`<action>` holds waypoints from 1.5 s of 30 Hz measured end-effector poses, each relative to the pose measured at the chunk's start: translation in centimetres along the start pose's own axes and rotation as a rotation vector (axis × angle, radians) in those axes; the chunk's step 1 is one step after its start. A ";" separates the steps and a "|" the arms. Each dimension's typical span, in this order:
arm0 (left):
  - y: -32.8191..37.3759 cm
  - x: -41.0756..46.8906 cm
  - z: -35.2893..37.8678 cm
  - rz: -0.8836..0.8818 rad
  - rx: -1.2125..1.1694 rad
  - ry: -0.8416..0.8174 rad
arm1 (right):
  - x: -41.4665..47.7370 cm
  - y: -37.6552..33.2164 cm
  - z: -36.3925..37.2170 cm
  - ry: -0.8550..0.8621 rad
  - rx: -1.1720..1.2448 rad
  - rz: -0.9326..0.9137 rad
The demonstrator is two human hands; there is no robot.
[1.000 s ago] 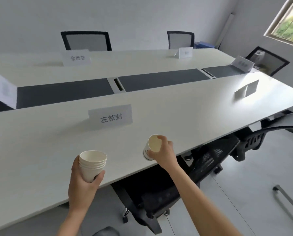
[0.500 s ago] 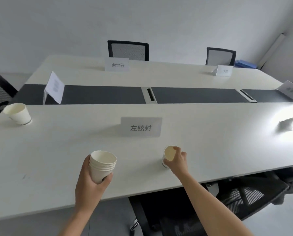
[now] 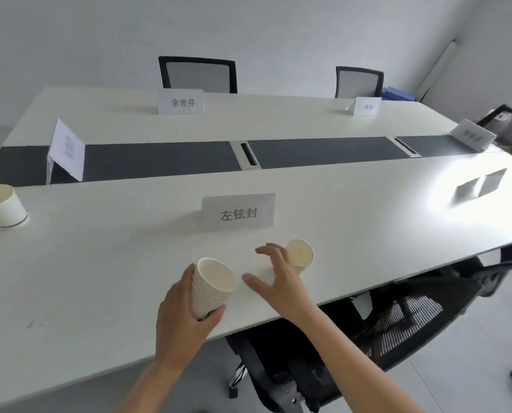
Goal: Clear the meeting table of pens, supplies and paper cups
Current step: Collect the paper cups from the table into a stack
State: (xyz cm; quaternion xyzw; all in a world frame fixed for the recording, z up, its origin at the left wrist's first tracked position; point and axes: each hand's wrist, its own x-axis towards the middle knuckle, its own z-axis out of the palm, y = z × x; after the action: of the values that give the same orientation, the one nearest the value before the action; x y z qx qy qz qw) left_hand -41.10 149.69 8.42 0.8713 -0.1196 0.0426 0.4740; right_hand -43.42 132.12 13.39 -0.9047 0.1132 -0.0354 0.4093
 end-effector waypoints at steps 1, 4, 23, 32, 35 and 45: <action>0.2 0.1 0.4 0.061 0.032 -0.037 | -0.9 -0.8 0.4 -0.069 0.022 -0.019; 0.7 0.5 1.2 0.219 0.107 -0.129 | -3.2 -2.1 1.3 -0.132 0.044 -0.025; 15.8 -8.3 7.8 0.862 -0.128 -0.375 | -20.9 1.0 -9.3 0.668 0.438 0.160; 23.7 -24.4 15.8 0.854 -0.340 -0.635 | -37.7 9.2 -15.8 0.864 0.586 0.341; 25.3 -28.1 17.6 0.870 -0.355 -0.731 | -41.8 11.0 -16.7 0.928 0.623 0.376; 29.8 -33.4 24.7 0.949 -0.362 -0.912 | -47.5 16.6 -20.4 1.093 0.656 0.456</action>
State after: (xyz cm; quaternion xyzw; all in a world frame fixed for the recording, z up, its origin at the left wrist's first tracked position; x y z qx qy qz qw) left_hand -81.78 119.12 12.95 0.5625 -0.6818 -0.1460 0.4444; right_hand -95.72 117.71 15.84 -0.5391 0.4753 -0.4332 0.5439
